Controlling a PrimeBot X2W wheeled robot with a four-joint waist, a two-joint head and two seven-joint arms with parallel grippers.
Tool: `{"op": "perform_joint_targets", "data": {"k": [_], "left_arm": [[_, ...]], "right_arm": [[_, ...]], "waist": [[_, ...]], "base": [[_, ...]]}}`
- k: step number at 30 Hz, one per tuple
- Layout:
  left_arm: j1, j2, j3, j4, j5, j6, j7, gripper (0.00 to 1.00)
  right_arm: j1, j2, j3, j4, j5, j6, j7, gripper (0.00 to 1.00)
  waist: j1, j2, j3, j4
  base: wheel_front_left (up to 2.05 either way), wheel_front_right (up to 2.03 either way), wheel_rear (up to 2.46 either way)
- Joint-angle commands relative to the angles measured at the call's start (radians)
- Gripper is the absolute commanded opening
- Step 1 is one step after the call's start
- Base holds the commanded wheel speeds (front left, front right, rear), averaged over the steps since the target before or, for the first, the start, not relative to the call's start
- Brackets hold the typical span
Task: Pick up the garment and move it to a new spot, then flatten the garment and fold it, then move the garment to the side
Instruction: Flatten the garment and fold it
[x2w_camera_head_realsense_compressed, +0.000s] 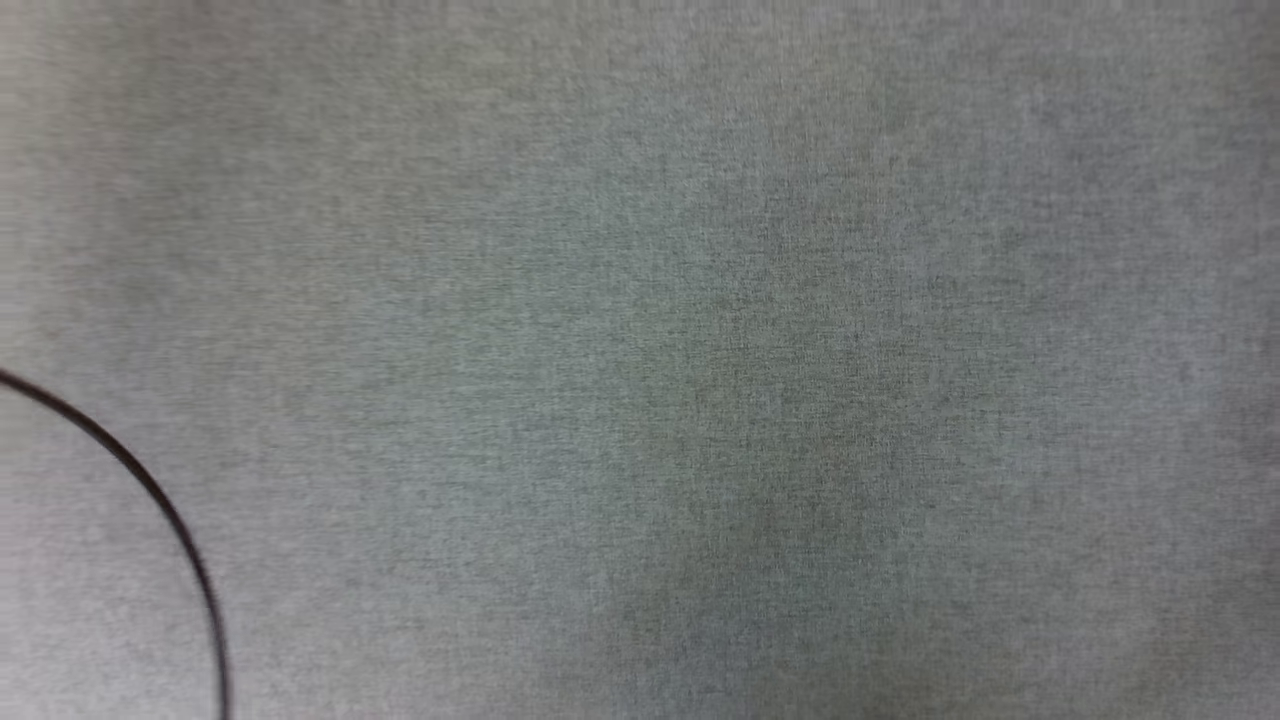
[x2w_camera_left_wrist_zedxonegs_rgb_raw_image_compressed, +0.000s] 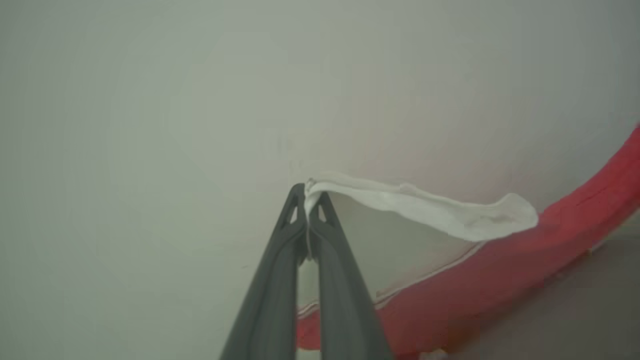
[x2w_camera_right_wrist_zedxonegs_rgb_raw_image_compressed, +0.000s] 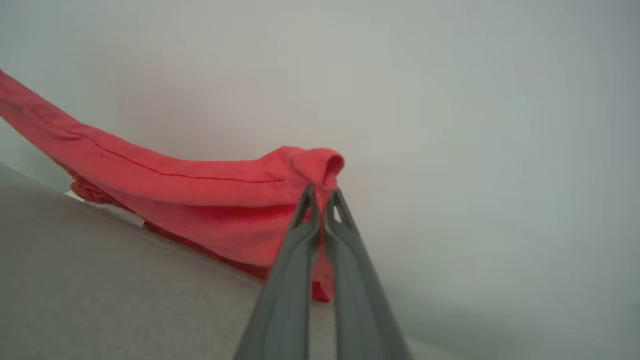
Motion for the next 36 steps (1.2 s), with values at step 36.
{"op": "perform_joint_targets", "data": {"k": [36], "left_arm": [[1.546,0.104,-0.074,-0.545,-0.271,0.123,0.227,0.00]], "right_arm": [[1.097,-0.228,0.205,-0.157,0.488,-0.001,0.045,0.00]], "waist": [[-0.0001,0.0000,-0.608,0.050]], "base": [[0.00,0.00,0.00]]}}
